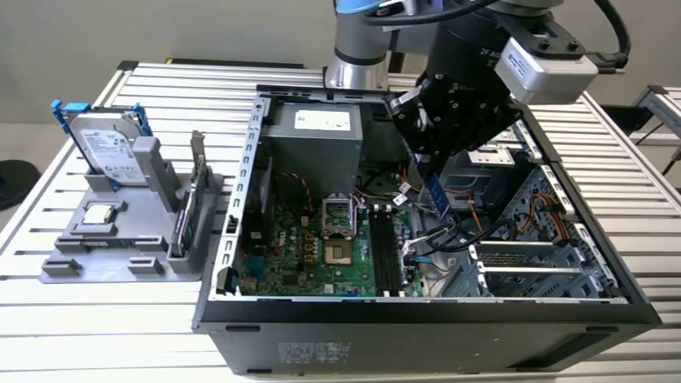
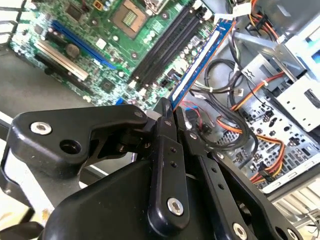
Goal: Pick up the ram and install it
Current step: 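Insert the ram into the slot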
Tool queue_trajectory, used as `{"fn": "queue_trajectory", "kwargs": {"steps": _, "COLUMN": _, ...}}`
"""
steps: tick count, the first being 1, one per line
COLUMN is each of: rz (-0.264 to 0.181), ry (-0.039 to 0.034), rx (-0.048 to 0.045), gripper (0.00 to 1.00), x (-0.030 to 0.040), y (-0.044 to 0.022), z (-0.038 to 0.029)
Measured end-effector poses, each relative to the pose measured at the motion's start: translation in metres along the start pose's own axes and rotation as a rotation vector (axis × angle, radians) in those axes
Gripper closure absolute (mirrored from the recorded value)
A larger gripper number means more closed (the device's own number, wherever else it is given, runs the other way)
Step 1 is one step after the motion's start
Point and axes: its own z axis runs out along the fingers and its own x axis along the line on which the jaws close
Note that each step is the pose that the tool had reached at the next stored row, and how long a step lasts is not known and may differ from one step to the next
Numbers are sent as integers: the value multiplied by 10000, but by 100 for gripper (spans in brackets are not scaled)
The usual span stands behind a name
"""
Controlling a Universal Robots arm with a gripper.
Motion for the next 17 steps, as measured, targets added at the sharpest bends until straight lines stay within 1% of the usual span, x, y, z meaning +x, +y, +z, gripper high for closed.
{"fn": "queue_trajectory", "kwargs": {"steps": 4, "rz": 0, "ry": -1, "rx": -2, "gripper": 100, "x": 125, "y": 16, "z": 26}}
{"fn": "queue_trajectory", "kwargs": {"steps": 9, "rz": 0, "ry": -2, "rx": -11, "gripper": 100, "x": 229, "y": 29, "z": 71}}
{"fn": "queue_trajectory", "kwargs": {"steps": 12, "rz": 2, "ry": -6, "rx": -34, "gripper": 100, "x": 237, "y": 29, "z": 84}}
{"fn": "queue_trajectory", "kwargs": {"steps": 14, "rz": 2, "ry": 7, "rx": -31, "gripper": 100, "x": 238, "y": 30, "z": 93}}
{"fn": "queue_trajectory", "kwargs": {"steps": 15, "rz": 2, "ry": 37, "rx": -33, "gripper": 100, "x": 234, "y": 32, "z": 103}}
{"fn": "queue_trajectory", "kwargs": {"steps": 17, "rz": 3, "ry": 138, "rx": -49, "gripper": 100, "x": 222, "y": 36, "z": 130}}
